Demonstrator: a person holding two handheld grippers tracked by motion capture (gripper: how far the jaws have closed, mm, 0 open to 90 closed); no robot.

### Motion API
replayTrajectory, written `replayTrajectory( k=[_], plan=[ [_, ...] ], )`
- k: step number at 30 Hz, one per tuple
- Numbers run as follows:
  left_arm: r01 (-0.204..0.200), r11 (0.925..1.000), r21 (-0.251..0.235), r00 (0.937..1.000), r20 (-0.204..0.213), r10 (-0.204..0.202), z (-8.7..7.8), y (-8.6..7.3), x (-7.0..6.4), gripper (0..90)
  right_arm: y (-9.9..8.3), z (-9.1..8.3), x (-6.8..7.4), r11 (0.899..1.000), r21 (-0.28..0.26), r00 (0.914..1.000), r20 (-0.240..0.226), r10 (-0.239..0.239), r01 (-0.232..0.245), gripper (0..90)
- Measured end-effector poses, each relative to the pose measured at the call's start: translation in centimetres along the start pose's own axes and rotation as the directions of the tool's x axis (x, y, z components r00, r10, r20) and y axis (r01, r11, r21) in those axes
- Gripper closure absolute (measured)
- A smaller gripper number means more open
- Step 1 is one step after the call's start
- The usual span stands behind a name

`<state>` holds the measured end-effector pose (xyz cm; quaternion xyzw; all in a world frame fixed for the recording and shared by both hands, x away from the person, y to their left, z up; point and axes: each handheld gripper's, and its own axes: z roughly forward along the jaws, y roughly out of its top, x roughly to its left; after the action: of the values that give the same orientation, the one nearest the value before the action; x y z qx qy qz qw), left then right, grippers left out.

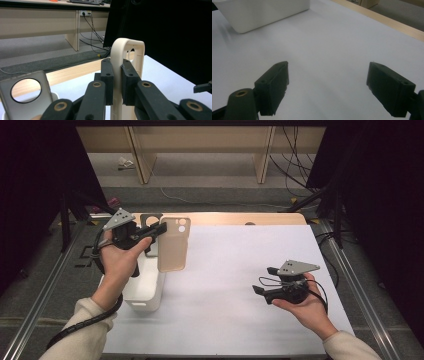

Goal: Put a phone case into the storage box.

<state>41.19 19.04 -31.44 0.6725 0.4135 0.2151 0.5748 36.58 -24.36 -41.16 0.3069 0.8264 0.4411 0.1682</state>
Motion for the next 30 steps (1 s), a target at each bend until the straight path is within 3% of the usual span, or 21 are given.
replayTrajectory(
  k=[30],
  plan=[
    [-0.001, 1.0, 0.006, 0.9993, -0.038, 0.001, -1.0, 0.8, 4.0, 82.0, -0.1, -0.2, -0.2, 1.0, -0.008, 0.9998, 0.006, 0.018, -0.018, 19.0]
  ],
)
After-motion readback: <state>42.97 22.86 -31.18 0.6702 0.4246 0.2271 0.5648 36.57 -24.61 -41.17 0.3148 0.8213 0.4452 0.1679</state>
